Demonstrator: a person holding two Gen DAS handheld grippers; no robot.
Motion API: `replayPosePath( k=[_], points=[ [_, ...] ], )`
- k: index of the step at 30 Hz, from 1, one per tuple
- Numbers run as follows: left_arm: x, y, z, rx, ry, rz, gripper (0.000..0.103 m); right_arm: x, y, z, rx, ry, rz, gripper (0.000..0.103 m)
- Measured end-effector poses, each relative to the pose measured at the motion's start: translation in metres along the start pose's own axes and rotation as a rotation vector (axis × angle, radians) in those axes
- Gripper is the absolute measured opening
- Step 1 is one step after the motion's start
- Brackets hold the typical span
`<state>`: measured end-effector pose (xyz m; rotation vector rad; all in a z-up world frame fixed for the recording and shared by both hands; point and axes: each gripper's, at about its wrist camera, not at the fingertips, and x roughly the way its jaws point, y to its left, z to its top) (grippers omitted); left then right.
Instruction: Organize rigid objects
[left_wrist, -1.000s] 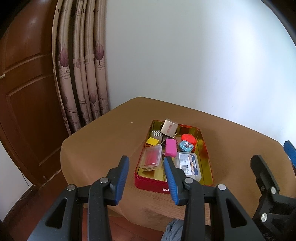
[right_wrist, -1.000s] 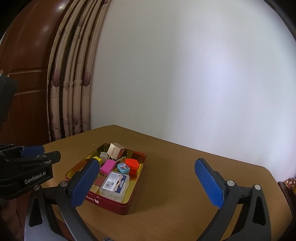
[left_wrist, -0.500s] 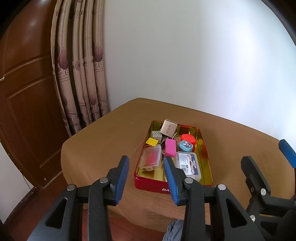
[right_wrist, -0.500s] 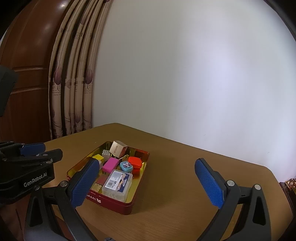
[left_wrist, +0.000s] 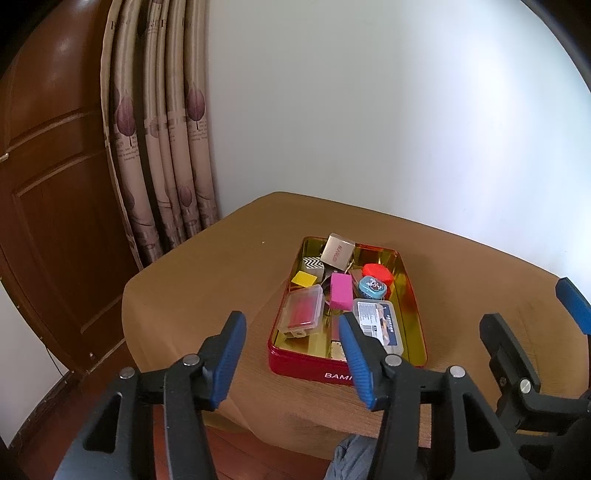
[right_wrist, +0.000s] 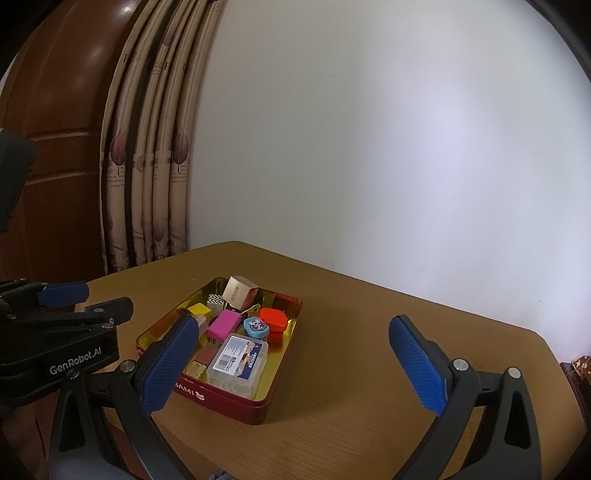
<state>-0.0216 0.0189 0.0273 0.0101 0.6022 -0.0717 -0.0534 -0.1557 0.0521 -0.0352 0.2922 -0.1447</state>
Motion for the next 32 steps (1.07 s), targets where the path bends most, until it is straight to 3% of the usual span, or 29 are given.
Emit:
replayPosePath(
  k=[8, 13, 25, 32],
  points=[
    [0.002, 0.001, -0.001, 0.008, 0.010, 0.009, 0.062, 0.001, 0.001, -0.001, -0.003, 0.003, 0.001, 0.102],
    [0.005, 0.002, -0.003, -0.001, 0.005, 0.018, 0.079, 0.000, 0.000, -0.001, 0.011, 0.009, 0.005, 0.102],
    [0.014, 0.001, -0.005, 0.004, 0.029, 0.001, 0.079, -0.002, -0.002, -0.002, 0.009, 0.000, 0.004, 0.102],
    [0.011, -0.005, -0.003, 0.031, 0.019, 0.049, 0.079, -0.004, -0.005, 0.000, 0.009, -0.004, 0.004, 0.102]
  ],
)
